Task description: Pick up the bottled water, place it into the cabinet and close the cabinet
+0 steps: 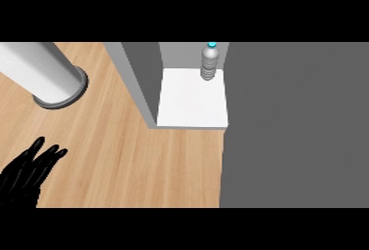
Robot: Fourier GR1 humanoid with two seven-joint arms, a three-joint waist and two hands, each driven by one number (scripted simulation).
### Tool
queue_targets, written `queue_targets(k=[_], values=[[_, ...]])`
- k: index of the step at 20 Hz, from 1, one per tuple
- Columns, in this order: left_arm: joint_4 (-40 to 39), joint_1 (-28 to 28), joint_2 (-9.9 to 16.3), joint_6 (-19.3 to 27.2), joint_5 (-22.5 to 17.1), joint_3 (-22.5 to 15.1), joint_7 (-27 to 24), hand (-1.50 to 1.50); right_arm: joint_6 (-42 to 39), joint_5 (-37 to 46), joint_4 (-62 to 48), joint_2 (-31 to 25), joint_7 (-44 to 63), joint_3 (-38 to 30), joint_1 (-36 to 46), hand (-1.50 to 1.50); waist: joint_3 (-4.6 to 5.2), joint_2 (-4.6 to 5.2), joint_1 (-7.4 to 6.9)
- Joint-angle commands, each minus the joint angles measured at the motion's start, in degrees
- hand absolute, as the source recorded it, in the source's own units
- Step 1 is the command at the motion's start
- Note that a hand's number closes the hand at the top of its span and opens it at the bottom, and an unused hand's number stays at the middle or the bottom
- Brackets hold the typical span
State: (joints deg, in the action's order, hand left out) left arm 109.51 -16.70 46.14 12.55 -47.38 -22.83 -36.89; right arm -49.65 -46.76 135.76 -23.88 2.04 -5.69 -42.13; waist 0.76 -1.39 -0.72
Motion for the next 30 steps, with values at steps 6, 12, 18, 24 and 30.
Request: queue_targets(k=[6,12,18,24,30], values=[[1.21,-5.51,4.39,-5.08,-4.09,4.95,-0.81,-1.5,3.16,8.92,15.96,-2.96,8.03,5.8,6.09,1.5,0.51,-0.53,-1.52],[2.48,-8.21,6.71,-7.57,-6.16,7.54,-0.83,-1.5,5.38,10.25,14.0,-3.97,11.86,10.38,13.61,1.5,0.56,-1.07,-2.1],[0.72,-10.75,8.17,-10.06,-7.61,10.24,-1.66,-1.5,13.03,10.03,11.74,-2.02,15.71,17.05,20.01,1.5,0.69,-0.67,-2.12],[0.53,-12.99,10.39,-13.32,-8.25,12.56,-2.4,-1.5,20.37,11.12,8.59,0.06,20.32,23.64,28.51,1.5,0.66,-0.7,-3.29],[0.15,-14.74,11.34,-16.21,-10.02,14.7,-2.97,-1.5,28.14,12.19,4.05,5.45,23.79,30.73,39.56,1.5,0.62,-0.6,-4.72]])
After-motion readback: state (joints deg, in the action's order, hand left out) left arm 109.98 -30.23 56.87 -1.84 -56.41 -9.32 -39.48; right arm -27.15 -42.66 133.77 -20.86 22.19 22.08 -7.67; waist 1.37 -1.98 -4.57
